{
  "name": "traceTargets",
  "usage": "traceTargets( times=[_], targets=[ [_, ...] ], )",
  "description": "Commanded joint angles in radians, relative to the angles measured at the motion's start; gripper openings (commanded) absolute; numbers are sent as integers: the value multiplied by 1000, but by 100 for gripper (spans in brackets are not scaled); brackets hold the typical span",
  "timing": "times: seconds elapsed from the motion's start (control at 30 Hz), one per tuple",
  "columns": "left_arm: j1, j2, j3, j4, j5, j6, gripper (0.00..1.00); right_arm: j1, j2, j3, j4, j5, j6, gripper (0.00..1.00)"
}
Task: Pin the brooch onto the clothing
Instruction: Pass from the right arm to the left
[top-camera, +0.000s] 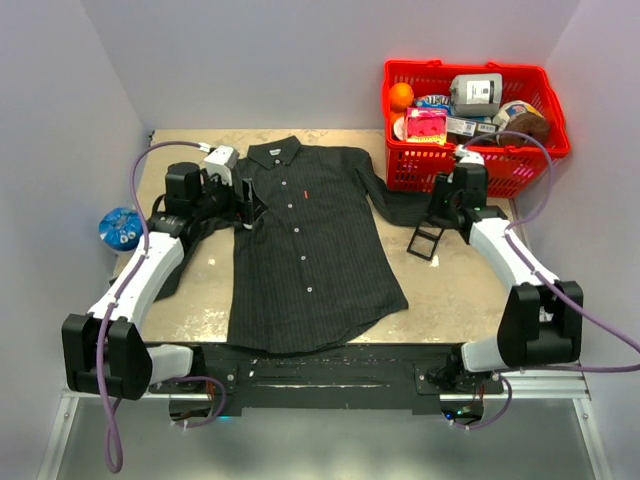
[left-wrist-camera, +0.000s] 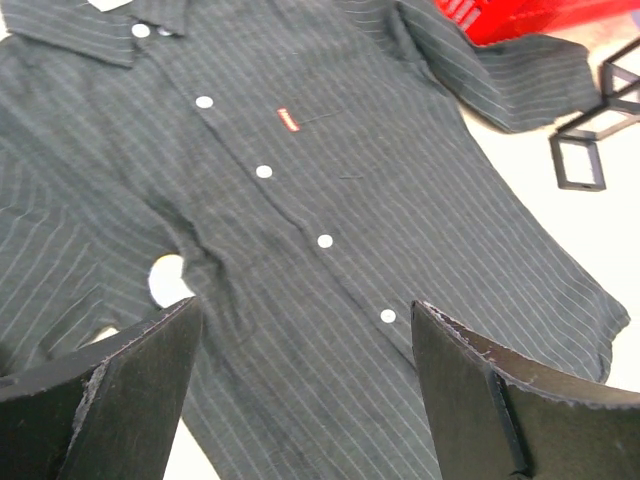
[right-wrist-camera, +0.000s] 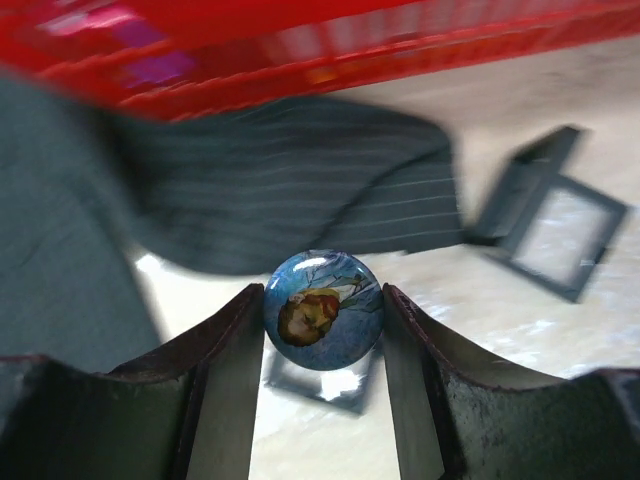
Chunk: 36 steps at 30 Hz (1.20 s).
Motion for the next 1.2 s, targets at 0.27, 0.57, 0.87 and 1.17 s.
traceTargets(
  times=[0.27,0.57,0.87,1.17],
  targets=[
    [-12,67,-45,233,289,-170,86,438,-120,-5,54,-129,12,34],
    [-33,128,-94,375,409,-305,86,722,10,62,182,-152,-53,34],
    [-67,197,-94,376,443,-335,83,832,70,136,237,-192,-76,35],
    [-116,257,-77,358,529,-341,73,837,64,159,227,-184,-91,35]
  ],
)
